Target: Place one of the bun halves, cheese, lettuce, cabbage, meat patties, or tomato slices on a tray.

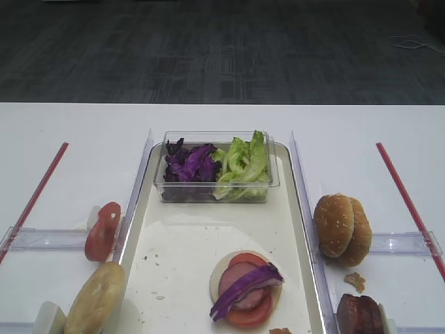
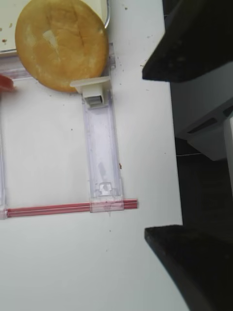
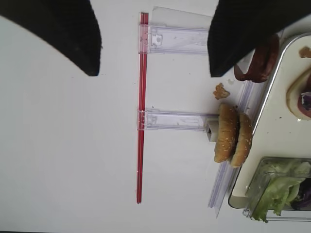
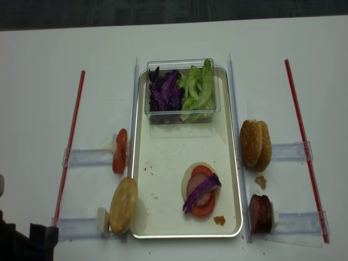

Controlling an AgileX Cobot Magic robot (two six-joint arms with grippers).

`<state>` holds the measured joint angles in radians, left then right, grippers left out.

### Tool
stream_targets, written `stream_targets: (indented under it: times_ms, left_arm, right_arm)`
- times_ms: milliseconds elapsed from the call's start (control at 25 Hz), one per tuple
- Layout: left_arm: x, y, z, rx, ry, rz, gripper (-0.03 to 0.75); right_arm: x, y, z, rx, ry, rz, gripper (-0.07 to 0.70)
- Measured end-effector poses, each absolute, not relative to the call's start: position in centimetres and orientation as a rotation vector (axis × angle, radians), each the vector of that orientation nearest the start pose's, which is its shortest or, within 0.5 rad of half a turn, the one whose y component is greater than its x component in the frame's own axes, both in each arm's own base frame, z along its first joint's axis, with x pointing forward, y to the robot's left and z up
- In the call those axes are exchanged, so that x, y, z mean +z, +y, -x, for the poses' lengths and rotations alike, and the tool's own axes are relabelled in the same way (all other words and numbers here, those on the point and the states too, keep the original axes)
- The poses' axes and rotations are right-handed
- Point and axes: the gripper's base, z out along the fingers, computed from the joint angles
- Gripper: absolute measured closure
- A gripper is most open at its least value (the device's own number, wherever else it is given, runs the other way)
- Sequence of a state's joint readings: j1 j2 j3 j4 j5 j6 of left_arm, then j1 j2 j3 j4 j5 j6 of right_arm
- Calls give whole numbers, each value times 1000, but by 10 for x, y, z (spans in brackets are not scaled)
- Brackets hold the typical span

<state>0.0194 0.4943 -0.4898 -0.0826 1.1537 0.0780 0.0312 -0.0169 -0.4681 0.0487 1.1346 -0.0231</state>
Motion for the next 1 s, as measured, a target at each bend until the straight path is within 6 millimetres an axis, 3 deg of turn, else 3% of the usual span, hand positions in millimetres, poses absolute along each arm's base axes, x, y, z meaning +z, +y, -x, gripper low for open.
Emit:
stream_targets:
  times_ms: [1000]
  left_arm:
    - [266, -7, 1, -47, 2214, -69, 157]
  right_arm:
    - [263, 4, 7, 64, 2132, 62, 142]
